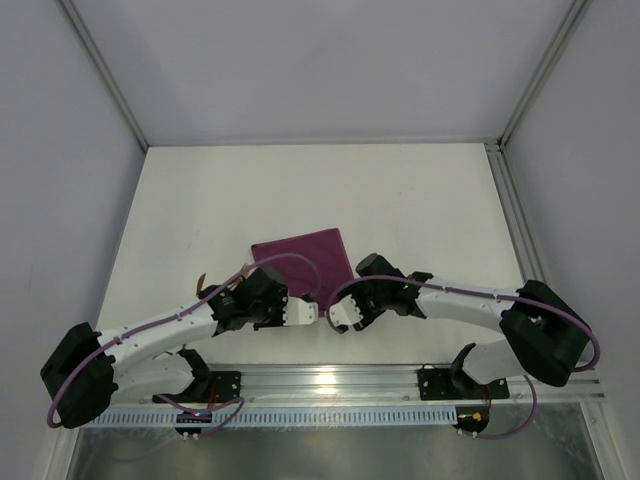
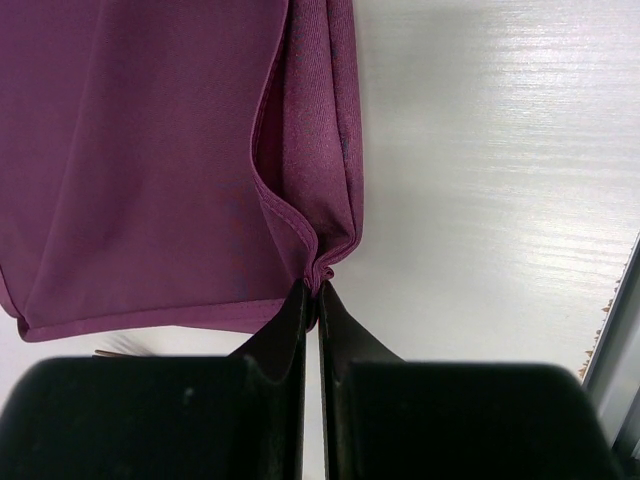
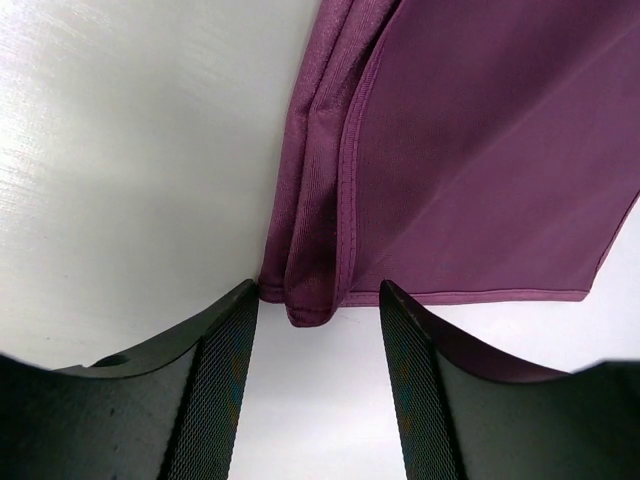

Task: Fold the napkin into a case and place the utensils inside
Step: Pick up the upper triangle-folded napkin from the center of the board.

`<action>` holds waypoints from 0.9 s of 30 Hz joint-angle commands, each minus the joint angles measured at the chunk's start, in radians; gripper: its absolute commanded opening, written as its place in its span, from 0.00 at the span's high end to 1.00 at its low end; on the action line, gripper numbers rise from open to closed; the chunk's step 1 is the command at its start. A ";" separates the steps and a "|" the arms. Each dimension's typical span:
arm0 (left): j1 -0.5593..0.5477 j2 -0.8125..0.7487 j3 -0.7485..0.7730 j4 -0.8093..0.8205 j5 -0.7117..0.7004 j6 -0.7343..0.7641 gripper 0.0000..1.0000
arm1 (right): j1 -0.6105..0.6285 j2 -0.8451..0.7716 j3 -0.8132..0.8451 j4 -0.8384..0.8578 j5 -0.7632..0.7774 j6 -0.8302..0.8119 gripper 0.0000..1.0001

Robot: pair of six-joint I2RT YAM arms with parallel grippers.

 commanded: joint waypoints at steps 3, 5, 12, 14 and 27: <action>0.004 -0.020 0.020 -0.009 -0.011 -0.007 1.00 | 0.033 0.032 -0.044 -0.114 0.048 -0.029 0.45; 0.004 -0.022 0.022 -0.009 -0.017 -0.005 1.00 | 0.048 0.035 -0.051 -0.119 0.046 -0.023 0.47; 0.004 -0.028 0.014 -0.026 -0.017 -0.013 1.00 | 0.054 0.062 -0.052 -0.102 0.061 0.021 0.76; 0.004 -0.031 0.014 -0.026 -0.016 -0.014 1.00 | 0.056 0.056 -0.055 -0.092 0.060 0.033 0.81; 0.054 -0.066 0.120 -0.066 -0.102 -0.143 1.00 | 0.054 -0.131 0.043 -0.203 -0.072 0.253 0.97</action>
